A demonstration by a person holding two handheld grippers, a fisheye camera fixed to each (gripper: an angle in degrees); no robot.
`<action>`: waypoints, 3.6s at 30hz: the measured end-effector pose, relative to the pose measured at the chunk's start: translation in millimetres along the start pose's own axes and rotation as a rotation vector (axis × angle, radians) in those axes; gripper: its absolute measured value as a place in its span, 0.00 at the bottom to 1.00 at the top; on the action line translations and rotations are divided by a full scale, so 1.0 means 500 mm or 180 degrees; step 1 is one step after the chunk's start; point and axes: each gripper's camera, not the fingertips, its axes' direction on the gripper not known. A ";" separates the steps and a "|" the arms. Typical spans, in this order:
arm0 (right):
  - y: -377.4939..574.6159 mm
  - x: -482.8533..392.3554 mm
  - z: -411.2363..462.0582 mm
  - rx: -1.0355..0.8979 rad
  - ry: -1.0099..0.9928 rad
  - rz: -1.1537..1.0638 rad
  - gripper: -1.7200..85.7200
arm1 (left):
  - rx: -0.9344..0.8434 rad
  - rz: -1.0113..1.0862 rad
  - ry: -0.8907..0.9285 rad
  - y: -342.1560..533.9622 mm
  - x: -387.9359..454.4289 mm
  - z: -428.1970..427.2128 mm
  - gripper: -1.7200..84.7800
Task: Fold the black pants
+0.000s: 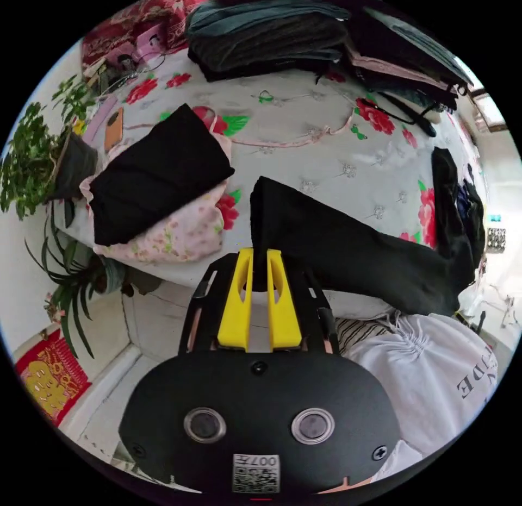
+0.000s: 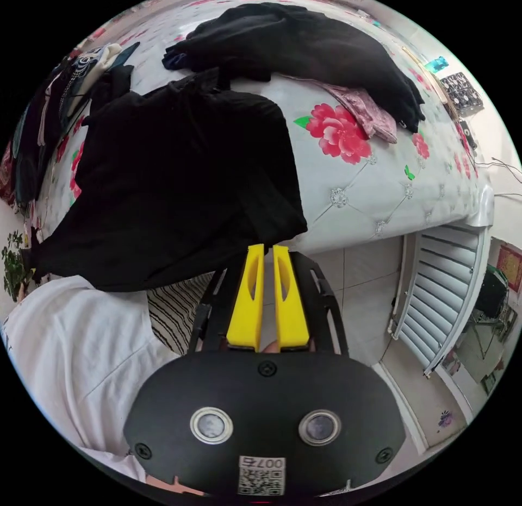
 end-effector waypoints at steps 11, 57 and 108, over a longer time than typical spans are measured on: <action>-0.048 -0.204 -0.185 0.1573 0.0066 -0.0635 0.07 | 0.1131 -0.0807 0.0026 0.193 -0.022 -0.035 0.10; -0.025 -0.770 -0.031 0.0553 -0.0820 -0.3125 0.12 | 0.0839 0.0959 0.2480 -0.266 0.565 0.121 0.03; -0.071 -0.632 -0.052 0.1570 -0.0583 -0.1423 0.09 | 0.1259 -0.0026 -0.0154 -0.179 0.364 0.068 0.13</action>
